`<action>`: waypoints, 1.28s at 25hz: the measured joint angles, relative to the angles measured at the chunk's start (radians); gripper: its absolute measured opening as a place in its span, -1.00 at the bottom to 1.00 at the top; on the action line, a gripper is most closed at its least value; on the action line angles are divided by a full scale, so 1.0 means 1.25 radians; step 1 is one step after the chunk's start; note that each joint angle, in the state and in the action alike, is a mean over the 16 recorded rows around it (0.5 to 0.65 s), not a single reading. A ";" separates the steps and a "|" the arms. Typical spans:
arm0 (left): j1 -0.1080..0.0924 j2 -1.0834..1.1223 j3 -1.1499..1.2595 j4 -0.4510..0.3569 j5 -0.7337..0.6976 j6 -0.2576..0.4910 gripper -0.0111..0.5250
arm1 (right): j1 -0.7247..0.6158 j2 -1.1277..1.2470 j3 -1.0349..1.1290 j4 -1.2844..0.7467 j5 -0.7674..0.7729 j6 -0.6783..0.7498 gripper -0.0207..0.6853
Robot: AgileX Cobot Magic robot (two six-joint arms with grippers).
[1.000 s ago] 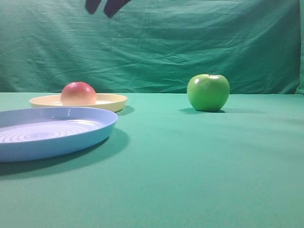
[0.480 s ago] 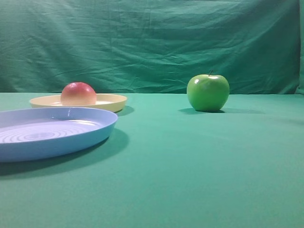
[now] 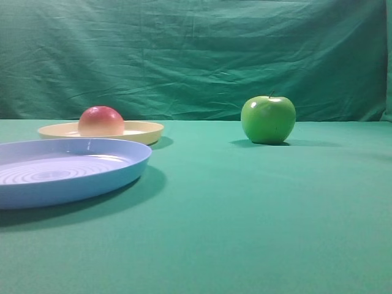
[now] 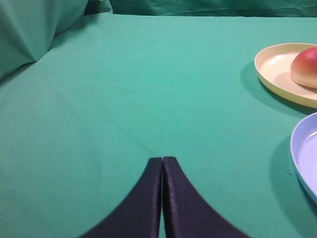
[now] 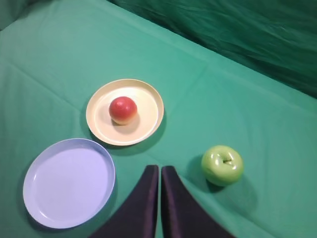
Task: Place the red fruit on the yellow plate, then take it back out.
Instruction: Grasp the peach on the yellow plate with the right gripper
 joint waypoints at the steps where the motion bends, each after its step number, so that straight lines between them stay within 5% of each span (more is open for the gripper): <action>1: 0.000 0.000 0.000 0.000 0.000 0.000 -0.96 | -0.002 -0.025 0.026 -0.010 -0.003 0.008 -0.94; 10: 0.000 0.000 0.000 0.000 0.000 0.000 -0.96 | -0.078 -0.280 0.311 -0.075 -0.114 0.066 -0.94; 32: 0.000 0.000 0.000 0.000 0.000 0.002 -0.96 | -0.412 -0.888 1.118 -0.077 -0.618 0.080 -0.94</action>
